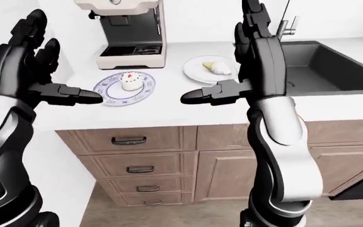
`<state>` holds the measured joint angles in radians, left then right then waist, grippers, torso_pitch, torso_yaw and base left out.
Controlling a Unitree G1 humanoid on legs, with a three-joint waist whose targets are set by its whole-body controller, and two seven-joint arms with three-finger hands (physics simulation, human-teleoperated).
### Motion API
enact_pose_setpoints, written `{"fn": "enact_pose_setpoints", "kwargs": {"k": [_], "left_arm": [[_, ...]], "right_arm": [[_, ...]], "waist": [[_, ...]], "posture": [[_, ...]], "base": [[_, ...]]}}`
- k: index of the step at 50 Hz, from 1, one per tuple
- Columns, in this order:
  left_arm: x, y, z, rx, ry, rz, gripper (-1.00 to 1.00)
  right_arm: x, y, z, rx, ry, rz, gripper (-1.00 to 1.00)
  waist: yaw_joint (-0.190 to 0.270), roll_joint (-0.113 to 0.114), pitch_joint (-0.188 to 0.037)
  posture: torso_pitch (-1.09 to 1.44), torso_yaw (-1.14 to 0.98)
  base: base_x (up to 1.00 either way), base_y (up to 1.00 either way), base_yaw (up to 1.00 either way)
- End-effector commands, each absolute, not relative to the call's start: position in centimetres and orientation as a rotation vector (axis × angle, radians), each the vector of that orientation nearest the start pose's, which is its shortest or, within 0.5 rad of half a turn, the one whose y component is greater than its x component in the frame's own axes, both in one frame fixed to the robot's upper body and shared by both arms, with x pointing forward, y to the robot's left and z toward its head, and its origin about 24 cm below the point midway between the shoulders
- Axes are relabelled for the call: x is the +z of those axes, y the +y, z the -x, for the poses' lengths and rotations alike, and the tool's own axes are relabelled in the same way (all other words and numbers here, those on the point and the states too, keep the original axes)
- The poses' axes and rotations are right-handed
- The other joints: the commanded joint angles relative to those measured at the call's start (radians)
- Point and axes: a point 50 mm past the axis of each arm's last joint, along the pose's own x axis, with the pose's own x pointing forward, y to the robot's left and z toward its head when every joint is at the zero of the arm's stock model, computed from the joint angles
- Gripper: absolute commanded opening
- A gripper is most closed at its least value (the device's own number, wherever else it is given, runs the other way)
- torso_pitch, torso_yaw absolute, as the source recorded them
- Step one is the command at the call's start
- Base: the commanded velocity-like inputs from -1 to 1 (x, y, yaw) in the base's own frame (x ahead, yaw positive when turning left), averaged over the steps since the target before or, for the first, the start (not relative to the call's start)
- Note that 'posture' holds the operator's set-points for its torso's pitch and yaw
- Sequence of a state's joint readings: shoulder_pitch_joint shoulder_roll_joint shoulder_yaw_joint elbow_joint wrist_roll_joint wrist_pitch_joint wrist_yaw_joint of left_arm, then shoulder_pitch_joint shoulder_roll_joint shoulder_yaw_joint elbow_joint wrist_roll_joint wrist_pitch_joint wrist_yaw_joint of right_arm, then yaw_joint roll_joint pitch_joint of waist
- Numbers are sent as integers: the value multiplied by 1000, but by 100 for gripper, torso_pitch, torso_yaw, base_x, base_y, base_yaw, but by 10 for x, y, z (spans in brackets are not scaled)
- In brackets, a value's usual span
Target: Move the dessert items from the plate to the tray.
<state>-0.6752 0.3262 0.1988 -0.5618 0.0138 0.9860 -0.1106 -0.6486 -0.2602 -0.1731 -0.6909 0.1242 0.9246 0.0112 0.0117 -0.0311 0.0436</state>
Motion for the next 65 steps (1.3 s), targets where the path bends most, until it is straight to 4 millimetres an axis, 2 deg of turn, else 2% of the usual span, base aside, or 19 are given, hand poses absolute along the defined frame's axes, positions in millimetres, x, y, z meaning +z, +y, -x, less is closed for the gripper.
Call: {"fn": "enact_pose_setpoints", "kwargs": {"k": [1,3,8,11,15,16,18,27,28,30,31,33,37,40,41,47,49,55,65], "left_arm": [[282,187,-278,60,-339,-246,100],[283,186,-278,57,-341,-249,100],[282,187,-279,58,-340,-249,100],[282,187,-278,58,-341,-251,100],[281,187,-278,60,-342,-251,100],[281,188,-278,60,-342,-253,100],[281,188,-278,61,-342,-254,100],[280,189,-275,68,-344,-255,100],[280,189,-275,68,-344,-255,100],[280,190,-275,71,-344,-256,100],[280,190,-275,71,-344,-255,100],[280,191,-275,72,-345,-256,100],[280,194,-274,79,-348,-259,100],[281,195,-275,79,-350,-260,100],[282,195,-275,81,-352,-262,100],[282,197,-274,88,-352,-262,100],[282,195,-274,85,-353,-263,100],[285,195,-274,98,-364,-266,100],[282,199,-272,110,-361,-267,100]], "right_arm": [[288,-164,-259,26,-485,134,100],[290,-163,-258,35,-493,130,100],[289,-164,-257,31,-496,119,100],[288,-166,-256,25,-495,109,100],[287,-165,-256,28,-495,106,100],[287,-165,-256,31,-494,93,100],[287,-165,-256,30,-494,97,100],[286,-163,-254,33,-494,110,100],[285,-163,-254,31,-494,107,100],[284,-164,-255,23,-490,111,100],[284,-165,-255,16,-491,119,100],[284,-167,-256,6,-480,98,100],[284,-168,-257,-4,-469,71,100],[285,-168,-258,-1,-465,80,100],[286,-168,-258,-1,-470,80,100],[290,-168,-256,-5,-483,97,100],[287,-168,-257,-4,-480,98,100],[285,-168,-258,-4,-472,97,100],[284,-168,-258,-10,-465,96,100]], "waist": [[0,-1,-8],[-1,-17,-8],[-7,6,-1],[-14,33,-2],[-29,103,-33],[-18,91,-15],[-19,108,-2],[13,27,-7],[14,11,-3],[10,-47,-36],[17,-18,-17],[14,-43,-2],[11,-16,0],[-8,58,-2],[-10,127,2],[9,39,7],[16,-14,14],[3,37,-10],[-3,29,-16]], "posture": [[0,0],[0,0],[0,0],[0,0],[0,0],[0,0],[0,0],[0,0],[0,0],[0,0],[0,0],[0,0],[0,0],[0,0],[0,0],[0,0],[0,0],[0,0],[0,0]], "base": [[25,0,0],[32,0,0],[34,0,0],[34,0,0],[34,0,0],[34,-3,0],[38,-9,0],[46,-2,0],[25,0,0],[0,0,0],[0,0,0],[0,0,0],[0,-4,0],[0,-43,0],[0,-100,0],[0,-15,0],[0,0,0],[0,0,0],[0,0,0]]}}
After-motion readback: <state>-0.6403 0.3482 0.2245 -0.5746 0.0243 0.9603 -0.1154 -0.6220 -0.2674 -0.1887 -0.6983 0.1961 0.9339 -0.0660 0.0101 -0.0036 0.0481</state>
